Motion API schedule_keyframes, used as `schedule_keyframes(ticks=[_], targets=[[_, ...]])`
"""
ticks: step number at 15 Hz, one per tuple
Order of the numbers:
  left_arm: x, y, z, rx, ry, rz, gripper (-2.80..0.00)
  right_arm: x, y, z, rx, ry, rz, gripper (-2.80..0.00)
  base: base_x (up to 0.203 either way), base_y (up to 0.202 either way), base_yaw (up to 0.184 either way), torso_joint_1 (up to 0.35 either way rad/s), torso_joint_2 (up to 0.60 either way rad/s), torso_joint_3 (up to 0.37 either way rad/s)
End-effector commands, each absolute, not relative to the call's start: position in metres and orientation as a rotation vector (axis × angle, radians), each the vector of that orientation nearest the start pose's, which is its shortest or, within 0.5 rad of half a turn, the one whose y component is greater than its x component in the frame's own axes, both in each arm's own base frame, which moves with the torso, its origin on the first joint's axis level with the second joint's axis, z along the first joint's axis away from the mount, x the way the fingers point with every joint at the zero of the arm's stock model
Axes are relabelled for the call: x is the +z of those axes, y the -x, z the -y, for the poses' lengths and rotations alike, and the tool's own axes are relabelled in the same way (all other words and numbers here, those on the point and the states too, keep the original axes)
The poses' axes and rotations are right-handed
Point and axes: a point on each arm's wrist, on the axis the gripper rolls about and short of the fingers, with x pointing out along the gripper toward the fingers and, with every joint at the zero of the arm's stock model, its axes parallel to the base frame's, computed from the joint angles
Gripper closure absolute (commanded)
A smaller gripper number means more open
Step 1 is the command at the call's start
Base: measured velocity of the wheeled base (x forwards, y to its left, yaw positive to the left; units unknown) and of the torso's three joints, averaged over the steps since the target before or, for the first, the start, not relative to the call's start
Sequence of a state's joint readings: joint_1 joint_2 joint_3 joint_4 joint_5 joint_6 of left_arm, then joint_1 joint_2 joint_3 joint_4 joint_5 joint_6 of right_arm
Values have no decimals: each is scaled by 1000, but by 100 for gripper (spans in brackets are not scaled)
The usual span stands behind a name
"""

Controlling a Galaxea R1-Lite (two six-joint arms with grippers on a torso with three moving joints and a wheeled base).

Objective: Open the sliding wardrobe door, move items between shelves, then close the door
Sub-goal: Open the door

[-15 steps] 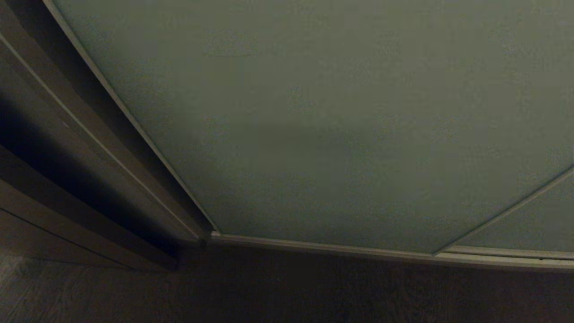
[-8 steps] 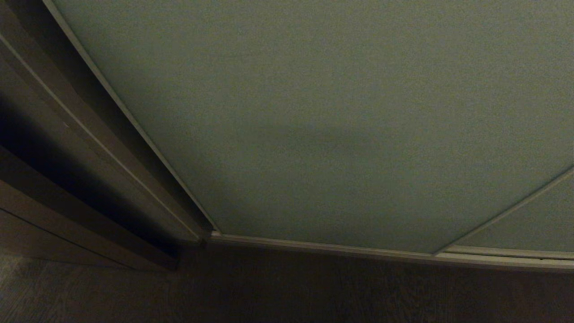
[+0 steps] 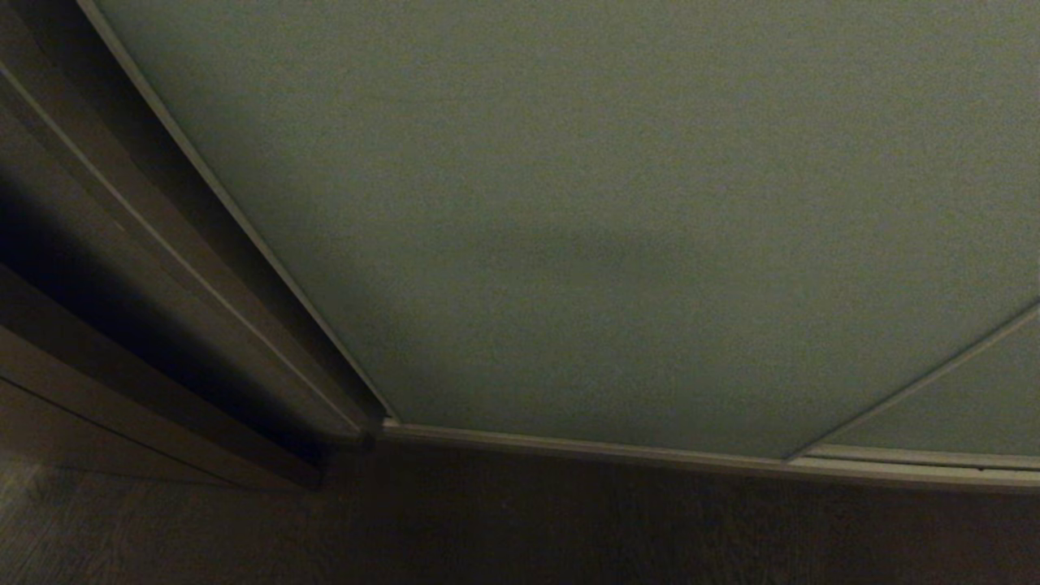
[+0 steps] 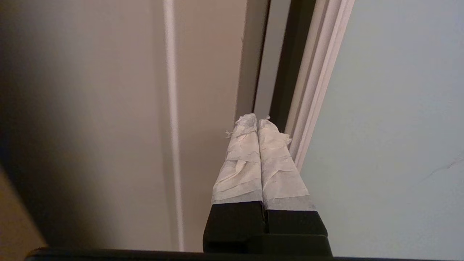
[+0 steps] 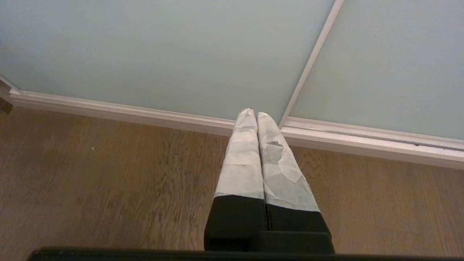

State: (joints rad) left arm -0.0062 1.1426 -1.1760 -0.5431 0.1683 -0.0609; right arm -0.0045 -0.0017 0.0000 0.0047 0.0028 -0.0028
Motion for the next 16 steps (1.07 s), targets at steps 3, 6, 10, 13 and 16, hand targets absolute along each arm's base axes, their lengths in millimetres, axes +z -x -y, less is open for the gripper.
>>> schedule_keyframes(ticks=[3, 6, 10, 13, 16], targets=[[417, -152, -3, 141, 118, 568, 0, 75, 23, 0, -2, 3, -5, 0, 0, 0, 0, 0, 0, 0], [415, -161, -3, 125, 112, 548, 0, 75, 23, 0, -2, 3, -4, 0, 0, 0, 0, 0, 0, 0], [420, -173, -2, 78, 132, 523, 0, 75, 23, 0, -2, 3, -5, 0, 0, 0, 0, 0, 0, 0], [424, -182, -2, 75, 143, 505, 0, 75, 23, 0, -2, 3, -5, 0, 0, 0, 0, 0, 0, 0], [422, -186, -2, 70, 141, 495, 0, 75, 23, 0, -2, 3, -5, 0, 0, 0, 0, 0, 0, 0]])
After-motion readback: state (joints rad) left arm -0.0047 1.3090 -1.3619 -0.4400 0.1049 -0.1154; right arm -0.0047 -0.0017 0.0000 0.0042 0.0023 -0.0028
